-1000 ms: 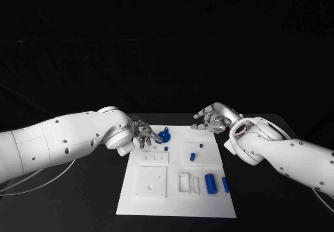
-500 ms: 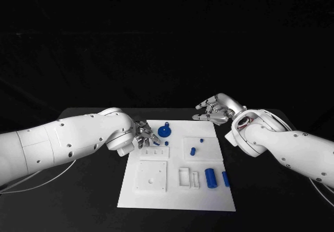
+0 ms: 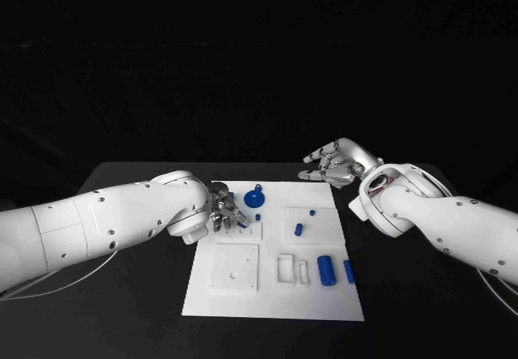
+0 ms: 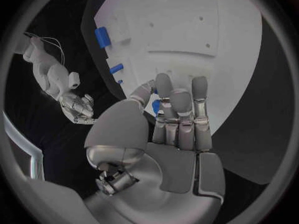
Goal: Assemble the parts on the task board
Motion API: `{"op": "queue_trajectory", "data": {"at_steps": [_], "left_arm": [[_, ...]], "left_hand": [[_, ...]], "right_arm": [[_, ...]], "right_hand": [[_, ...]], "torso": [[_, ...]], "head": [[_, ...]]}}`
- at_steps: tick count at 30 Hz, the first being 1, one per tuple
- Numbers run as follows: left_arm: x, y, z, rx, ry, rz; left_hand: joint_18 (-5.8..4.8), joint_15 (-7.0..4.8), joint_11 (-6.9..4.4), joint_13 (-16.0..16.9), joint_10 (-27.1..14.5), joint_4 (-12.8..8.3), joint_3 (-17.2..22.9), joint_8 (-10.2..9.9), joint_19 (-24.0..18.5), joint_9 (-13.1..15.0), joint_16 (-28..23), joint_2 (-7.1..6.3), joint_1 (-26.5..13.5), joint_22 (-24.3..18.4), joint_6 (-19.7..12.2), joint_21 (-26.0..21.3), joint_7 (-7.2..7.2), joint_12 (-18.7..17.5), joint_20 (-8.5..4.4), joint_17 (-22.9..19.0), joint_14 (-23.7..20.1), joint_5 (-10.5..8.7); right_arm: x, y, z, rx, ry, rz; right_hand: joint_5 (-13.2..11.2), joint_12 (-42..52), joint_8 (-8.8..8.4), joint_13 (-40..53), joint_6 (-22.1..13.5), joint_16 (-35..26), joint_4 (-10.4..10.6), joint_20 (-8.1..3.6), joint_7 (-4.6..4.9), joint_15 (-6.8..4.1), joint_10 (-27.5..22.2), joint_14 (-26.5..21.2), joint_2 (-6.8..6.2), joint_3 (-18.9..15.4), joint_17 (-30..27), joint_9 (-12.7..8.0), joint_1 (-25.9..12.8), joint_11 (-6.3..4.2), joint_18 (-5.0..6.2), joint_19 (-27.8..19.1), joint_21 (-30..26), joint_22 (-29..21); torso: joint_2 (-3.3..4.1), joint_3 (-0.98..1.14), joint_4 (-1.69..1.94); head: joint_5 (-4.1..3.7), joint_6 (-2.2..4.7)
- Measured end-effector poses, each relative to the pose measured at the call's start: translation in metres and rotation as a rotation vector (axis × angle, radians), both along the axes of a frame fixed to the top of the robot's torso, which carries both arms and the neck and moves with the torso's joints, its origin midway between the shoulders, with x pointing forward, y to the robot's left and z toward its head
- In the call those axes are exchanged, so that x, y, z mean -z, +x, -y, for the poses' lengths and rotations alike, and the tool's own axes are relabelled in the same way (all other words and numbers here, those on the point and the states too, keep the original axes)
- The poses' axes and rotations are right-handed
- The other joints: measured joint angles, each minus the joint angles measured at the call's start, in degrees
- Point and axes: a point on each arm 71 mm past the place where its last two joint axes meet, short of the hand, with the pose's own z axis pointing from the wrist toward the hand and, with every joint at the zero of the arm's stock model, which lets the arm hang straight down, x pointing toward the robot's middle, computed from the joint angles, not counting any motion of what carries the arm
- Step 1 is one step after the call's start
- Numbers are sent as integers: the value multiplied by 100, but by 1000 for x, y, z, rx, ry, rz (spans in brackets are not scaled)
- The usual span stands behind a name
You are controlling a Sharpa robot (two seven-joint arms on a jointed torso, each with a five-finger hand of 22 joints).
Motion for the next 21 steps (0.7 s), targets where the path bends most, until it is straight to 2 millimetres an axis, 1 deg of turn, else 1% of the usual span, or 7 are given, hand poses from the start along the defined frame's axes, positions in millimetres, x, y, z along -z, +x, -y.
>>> {"op": "queue_trajectory", "data": {"at_steps": [7, 8, 9, 12, 14, 15, 21], "left_arm": [[4, -1, 0, 4, 16, 3], [4, -1, 0, 5, 19, 4], [4, -1, 0, 5, 21, 5], [4, -1, 0, 8, 26, 8], [4, -1, 0, 10, 29, 10], [4, -1, 0, 11, 31, 11], [4, -1, -1, 19, 43, 14]], "left_hand": [[-1, -6, 8, 5, 8, -44, 13, 0, 77, 9, 31, 27, -39, 346, 1, -239, -1, 35, -9, -24, -6, 5], [-1, -6, 8, 5, 8, -51, 19, 0, 147, 41, 59, 27, -39, 530, 1, -385, -1, 35, -7, -47, -6, 5], [0, -6, 8, 5, 8, -52, 20, 0, 164, 41, 67, 27, -39, 592, 1, -437, -1, 35, -8, -56, -7, 5], [0, -6, 8, 5, 8, -61, 22, 0, 174, 58, 68, 27, -39, 639, 1, -458, -1, 35, -9, -56, -7, 4], [-87, -6, 8, 11, 8, -65, 19, 0, 306, 81, 68, 27, -39, 1043, 1, -803, -1, 35, -12, -81, -8, 4], [-87, -5, 8, 11, 8, -65, 19, 0, 318, 81, 68, 27, -39, 1089, 1, -843, -1, 35, -9, -83, -8, 4], [-87, -4, 8, 29, 8, -65, 19, 10, 553, 88, 90, 27, -39, 1835, 1, -1492, -1, 79, 8, -100, -9, 3]], "right_arm": [[0, 0, 0, -1, 2, 0], [0, 0, 0, -1, 3, -1], [0, 0, 0, -1, 3, -1], [0, 0, 0, -1, 4, -1], [0, 0, 0, -1, 4, -1], [0, 0, 0, -1, 4, -1], [0, 0, 0, -1, 5, -2]], "right_hand": [[32, 0, 0, -7, 0, 0, -15, 0, 0, 0, 0, 0, 0, 15, 0, 0, 0, 0, 0, 0, 0, 0], [55, 0, 0, -8, 0, 0, -15, 0, 0, 0, 0, 0, 0, 15, -4, 0, 0, 0, 0, 0, 0, 0], [64, 0, 0, -8, 0, 0, -16, 0, 0, 0, 0, 0, 0, 16, -7, 1, 0, 0, 0, 0, 0, 0], [64, 0, 0, -13, 0, 0, -15, 0, 0, 0, 0, 0, 0, 15, -7, 1, 0, 0, 0, 0, 0, 0], [64, 0, 0, -13, 0, 0, -15, 0, 0, 0, 0, 0, 0, 15, -7, 1, 0, 0, 0, 0, 0, 0], [64, 0, 0, -13, 0, 0, -15, 0, 0, 0, 0, 0, 0, 15, -7, 1, 0, 0, 0, 0, 0, 0], [64, 0, 0, -18, 1, 0, -15, 0, 1, 0, 1, 0, 0, 15, -7, 1, 0, 1, 0, 0, -23, 0]], "torso": [[2, 1, 1], [2, 1, 1], [3, 2, 1], [3, 2, 1], [3, 1, 1], [3, 1, 2], [2, 1, 1]], "head": [[-6, -21], [-9, -21], [-10, -22], [-10, -23], [-10, -24], [-10, -25], [-3, -29]]}}
